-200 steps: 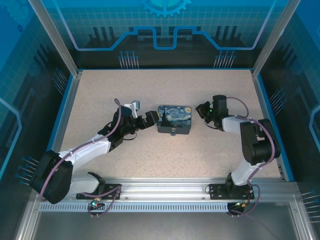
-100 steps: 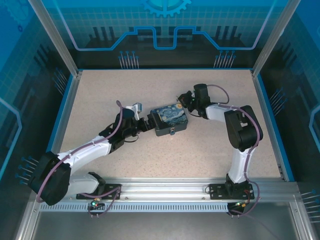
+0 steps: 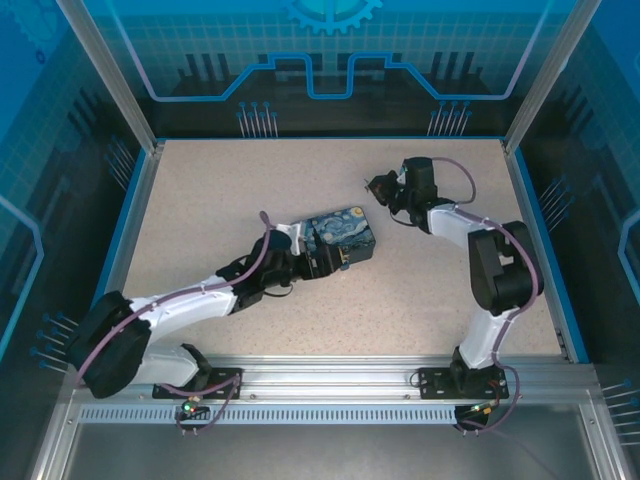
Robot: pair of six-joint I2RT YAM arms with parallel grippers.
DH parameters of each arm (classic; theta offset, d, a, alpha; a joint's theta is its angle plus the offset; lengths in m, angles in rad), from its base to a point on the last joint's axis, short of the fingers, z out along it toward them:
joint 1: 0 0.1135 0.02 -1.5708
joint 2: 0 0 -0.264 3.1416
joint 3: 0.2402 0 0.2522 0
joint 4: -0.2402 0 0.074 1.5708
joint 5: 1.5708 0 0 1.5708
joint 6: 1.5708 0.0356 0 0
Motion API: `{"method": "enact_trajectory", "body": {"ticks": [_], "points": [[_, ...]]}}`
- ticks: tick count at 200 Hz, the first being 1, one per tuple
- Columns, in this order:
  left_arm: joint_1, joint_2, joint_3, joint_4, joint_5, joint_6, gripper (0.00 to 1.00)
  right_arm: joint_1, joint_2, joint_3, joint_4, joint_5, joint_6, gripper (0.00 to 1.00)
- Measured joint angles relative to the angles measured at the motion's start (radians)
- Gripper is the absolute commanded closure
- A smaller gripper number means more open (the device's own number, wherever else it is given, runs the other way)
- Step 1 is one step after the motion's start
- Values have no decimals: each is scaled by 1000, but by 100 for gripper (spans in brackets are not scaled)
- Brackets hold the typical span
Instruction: Unlock the padlock with the key
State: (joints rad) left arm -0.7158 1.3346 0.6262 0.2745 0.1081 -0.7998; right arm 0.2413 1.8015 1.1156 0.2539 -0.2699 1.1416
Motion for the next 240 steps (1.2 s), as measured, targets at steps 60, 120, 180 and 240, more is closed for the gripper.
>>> {"method": "enact_trajectory", "body": {"ticks": [60,120,180,240], "points": [[-85,230,56,21,-12,99,1,35,-76,-69,-15,-82,-48,100],[-128,362,74,113,-115,229,1,86,-75,-68,-29,-118,-71,100],[-228,449,75,243,-341,395,1,97,-14,-29,-24,-136,-70,100],[-284,545,78,349,-584,478,1,99,21,-29,-20,-154,-70,100]]}}
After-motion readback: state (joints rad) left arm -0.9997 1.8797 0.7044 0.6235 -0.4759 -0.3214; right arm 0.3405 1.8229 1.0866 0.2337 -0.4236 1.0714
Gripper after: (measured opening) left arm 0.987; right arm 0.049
